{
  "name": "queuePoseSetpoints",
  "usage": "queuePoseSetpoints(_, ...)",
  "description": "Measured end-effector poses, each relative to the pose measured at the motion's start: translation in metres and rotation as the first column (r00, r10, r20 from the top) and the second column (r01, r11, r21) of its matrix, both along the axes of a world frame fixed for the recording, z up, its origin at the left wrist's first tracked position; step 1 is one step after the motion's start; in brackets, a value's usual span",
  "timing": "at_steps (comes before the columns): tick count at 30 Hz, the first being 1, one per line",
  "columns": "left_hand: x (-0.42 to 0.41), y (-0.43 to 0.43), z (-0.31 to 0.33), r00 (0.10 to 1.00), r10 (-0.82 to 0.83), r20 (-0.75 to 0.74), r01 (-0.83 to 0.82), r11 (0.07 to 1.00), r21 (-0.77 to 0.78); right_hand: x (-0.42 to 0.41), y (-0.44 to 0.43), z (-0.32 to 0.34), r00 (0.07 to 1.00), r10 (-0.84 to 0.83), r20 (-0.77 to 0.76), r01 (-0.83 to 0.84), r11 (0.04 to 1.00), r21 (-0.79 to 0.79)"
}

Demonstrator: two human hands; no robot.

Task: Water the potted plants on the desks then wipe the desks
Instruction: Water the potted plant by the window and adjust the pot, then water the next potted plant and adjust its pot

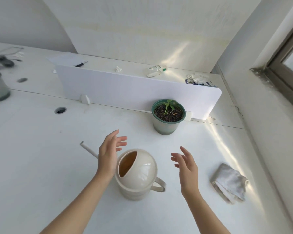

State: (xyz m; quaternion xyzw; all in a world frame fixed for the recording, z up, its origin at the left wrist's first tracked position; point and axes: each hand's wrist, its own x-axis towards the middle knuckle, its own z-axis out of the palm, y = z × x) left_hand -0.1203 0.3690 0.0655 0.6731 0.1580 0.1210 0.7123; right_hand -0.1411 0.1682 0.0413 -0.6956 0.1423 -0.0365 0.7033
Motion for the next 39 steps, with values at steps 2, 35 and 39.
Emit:
queuePoseSetpoints(2,-0.027,0.011,-0.014,0.990,0.141,0.013,-0.141,0.990,0.019,-0.018,0.006,-0.013,0.997,0.063,-0.035,-0.064,0.997,-0.035)
queuePoseSetpoints(35,-0.016,0.050,-0.062,0.979,0.132,-0.154,-0.179,0.919,-0.351,-0.042,0.041,-0.024,0.968,0.191,-0.165,-0.205,0.976,-0.074)
queuePoseSetpoints(39,-0.032,0.055,-0.045,0.982,0.160,-0.096,-0.183,0.922,-0.342,-0.047,0.043,0.000,0.973,0.212,-0.087,-0.218,0.974,-0.059)
